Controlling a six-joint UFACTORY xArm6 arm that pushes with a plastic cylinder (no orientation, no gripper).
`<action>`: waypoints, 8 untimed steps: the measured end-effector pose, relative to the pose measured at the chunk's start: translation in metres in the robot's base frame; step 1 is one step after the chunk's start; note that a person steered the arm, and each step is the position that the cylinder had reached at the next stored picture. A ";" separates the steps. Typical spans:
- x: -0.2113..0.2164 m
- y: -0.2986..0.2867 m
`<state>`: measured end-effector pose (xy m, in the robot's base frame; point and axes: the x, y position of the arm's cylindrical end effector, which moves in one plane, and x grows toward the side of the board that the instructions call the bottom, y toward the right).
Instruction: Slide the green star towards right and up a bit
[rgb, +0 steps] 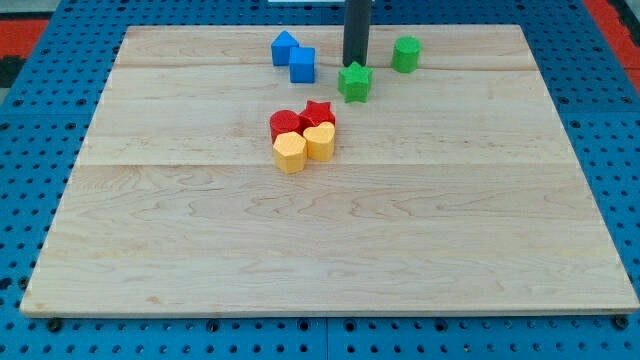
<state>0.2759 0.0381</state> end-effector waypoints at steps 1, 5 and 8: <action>0.010 -0.022; 0.048 0.002; 0.078 0.034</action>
<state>0.3537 0.0726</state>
